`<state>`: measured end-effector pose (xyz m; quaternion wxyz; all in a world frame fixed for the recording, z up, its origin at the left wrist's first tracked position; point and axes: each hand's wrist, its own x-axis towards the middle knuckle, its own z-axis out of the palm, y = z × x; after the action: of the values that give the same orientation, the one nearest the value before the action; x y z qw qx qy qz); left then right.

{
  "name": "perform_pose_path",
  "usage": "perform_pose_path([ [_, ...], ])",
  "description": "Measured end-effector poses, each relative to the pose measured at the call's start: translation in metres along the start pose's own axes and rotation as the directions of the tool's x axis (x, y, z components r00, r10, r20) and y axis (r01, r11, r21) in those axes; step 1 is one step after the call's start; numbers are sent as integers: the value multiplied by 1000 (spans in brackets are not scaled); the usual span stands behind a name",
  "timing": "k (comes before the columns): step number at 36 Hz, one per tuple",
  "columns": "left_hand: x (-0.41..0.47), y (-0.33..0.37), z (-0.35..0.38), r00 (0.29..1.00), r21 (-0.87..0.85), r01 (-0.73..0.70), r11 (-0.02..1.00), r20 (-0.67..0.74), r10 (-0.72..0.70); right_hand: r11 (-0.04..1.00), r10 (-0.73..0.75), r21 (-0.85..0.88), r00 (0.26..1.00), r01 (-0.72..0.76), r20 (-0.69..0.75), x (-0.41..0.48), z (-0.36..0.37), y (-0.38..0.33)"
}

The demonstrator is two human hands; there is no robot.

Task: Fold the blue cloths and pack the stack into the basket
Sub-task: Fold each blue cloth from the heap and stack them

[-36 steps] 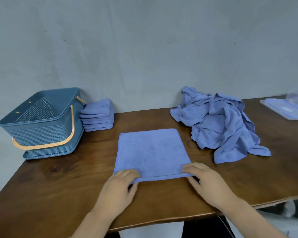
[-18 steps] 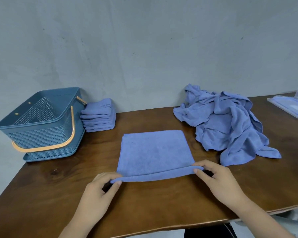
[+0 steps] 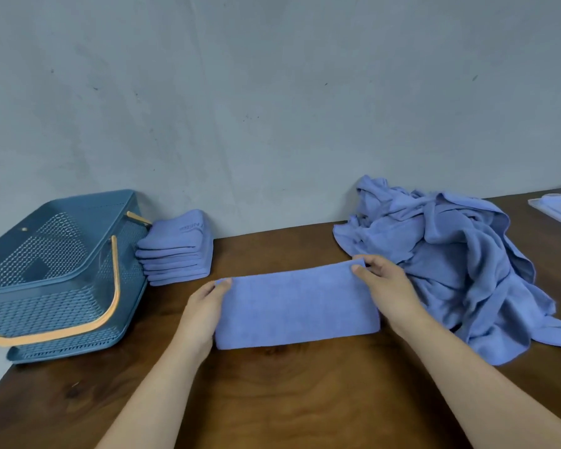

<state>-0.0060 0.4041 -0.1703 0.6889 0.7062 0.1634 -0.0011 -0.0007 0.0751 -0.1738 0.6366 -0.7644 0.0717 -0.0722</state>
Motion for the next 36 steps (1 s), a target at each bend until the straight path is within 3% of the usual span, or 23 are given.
perform_pose_path([
  [2,14,-9,2,997,36,44,998,-68,-42,996,77,-52,997,-77,-3,12,7,8],
  [4,12,-19,2,997,119,-5,993,-82,15,989,101,-107,995,-100,7,12,9,16],
  [9,-1,-29,-1,984,238,-172,956,-12,180,971,33,-238,994,-7,106,3,2,28],
  [16,-6,-35,3,952,364,-287,886,1,307,909,-23,-411,993,68,113,-5,12,31],
  [27,-3,-39,-3,943,524,-284,803,1,333,806,-82,-580,993,119,90,0,16,45],
  [36,-5,-39,-5,922,744,-308,593,79,379,635,-123,-754,985,169,118,-4,22,44],
])
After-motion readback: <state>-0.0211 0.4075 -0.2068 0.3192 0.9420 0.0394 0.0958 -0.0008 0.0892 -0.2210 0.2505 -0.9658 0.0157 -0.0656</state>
